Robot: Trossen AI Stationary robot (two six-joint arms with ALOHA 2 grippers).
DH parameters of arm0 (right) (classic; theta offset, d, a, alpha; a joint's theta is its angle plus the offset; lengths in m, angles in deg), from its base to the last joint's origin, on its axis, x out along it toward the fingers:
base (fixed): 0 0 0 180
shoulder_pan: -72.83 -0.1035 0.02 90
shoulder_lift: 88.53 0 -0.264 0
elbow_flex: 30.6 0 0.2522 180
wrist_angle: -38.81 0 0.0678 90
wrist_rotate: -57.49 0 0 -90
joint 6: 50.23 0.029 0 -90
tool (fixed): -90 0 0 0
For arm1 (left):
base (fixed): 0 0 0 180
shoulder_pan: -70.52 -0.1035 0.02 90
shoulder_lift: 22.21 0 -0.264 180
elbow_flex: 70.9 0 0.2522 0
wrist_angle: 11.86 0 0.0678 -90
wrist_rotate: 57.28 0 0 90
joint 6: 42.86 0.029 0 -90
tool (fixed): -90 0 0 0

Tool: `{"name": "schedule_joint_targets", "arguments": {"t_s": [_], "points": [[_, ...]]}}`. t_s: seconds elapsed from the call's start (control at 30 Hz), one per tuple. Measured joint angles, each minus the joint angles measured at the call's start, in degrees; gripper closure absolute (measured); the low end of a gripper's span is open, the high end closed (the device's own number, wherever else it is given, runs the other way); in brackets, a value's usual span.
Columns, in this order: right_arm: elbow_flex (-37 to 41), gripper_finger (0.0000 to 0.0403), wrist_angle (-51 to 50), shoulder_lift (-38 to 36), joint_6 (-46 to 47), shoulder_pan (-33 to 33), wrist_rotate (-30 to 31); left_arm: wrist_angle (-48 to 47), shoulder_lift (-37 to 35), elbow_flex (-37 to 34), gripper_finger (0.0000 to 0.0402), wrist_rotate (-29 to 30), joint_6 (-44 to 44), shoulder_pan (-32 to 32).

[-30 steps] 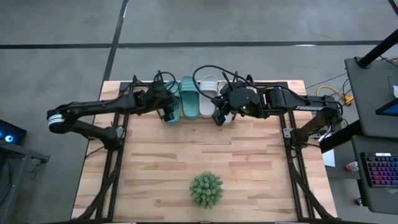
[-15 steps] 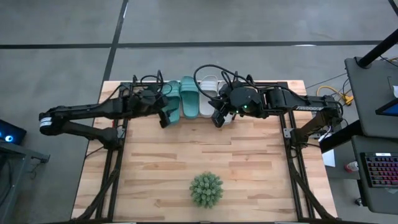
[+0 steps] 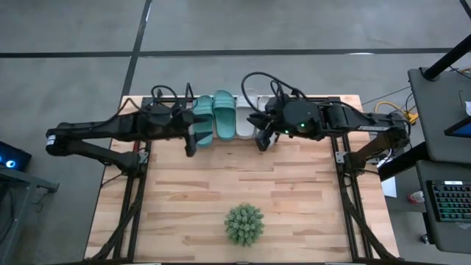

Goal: Pick and place slides into the shelf
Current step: Return to Home Position

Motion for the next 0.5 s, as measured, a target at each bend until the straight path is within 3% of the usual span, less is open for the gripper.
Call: {"name": "schedule_joint_targets", "arguments": {"t_s": [0.3, 0.5], "points": [[0.0, 0.0339, 6.4, -1.2, -1.5, -1.5, -0.1, -0.1, -1.3, 6.0, 0.0192, -1.4, -1.9, 3.4], [0.0, 0.0339, 9.4, -3.1, -2.4, -1.7, -2.6, 0.0, -2.2, 7.4, 0.0225, -4.1, -4.5, 4.4]]}}
